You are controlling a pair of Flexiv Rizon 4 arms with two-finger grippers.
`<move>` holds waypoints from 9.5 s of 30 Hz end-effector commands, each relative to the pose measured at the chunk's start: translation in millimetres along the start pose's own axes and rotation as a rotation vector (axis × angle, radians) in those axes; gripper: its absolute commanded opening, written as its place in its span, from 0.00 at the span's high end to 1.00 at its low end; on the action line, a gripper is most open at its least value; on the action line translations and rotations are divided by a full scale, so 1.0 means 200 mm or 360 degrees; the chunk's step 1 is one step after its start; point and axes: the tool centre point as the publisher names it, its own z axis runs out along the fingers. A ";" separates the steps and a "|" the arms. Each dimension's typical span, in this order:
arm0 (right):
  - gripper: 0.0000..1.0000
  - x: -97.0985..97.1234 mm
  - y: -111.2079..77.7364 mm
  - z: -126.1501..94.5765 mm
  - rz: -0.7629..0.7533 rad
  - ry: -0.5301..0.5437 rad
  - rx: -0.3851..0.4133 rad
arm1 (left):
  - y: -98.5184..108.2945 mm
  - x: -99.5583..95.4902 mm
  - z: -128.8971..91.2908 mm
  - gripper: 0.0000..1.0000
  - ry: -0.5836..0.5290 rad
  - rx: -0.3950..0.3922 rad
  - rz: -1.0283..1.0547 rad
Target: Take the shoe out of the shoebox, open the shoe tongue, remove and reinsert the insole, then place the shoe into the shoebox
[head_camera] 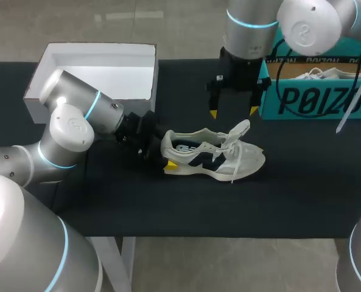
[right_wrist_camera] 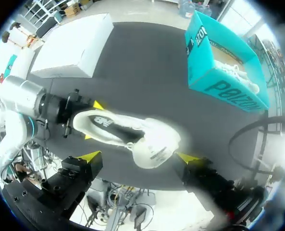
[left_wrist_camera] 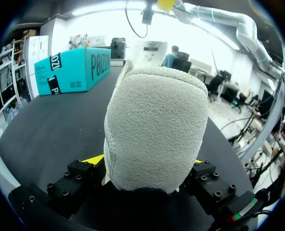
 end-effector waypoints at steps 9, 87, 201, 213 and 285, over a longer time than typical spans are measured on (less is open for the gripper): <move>0.00 0.08 -0.02 -0.11 -0.1101 0.0776 0.0462 | 0.01 0.00 0.01 1.00 0.0000 -0.0001 0.0001; 1.00 0.22 0.11 0.45 -0.2025 -0.0053 0.0204 | 0.01 0.00 0.01 1.00 0.0000 -0.0001 0.0001; 1.00 0.02 0.15 0.55 -0.1931 0.0115 -0.0333 | 0.01 0.00 0.01 1.00 0.0000 -0.0001 0.0001; 1.00 0.24 0.34 0.48 -0.2011 0.0326 -0.0717 | 0.01 0.00 0.01 1.00 0.0000 -0.0001 0.0001; 1.00 0.30 -0.27 -0.64 -0.1546 0.0654 -0.1262 | 0.01 0.00 0.01 1.00 0.0000 -0.0001 0.0001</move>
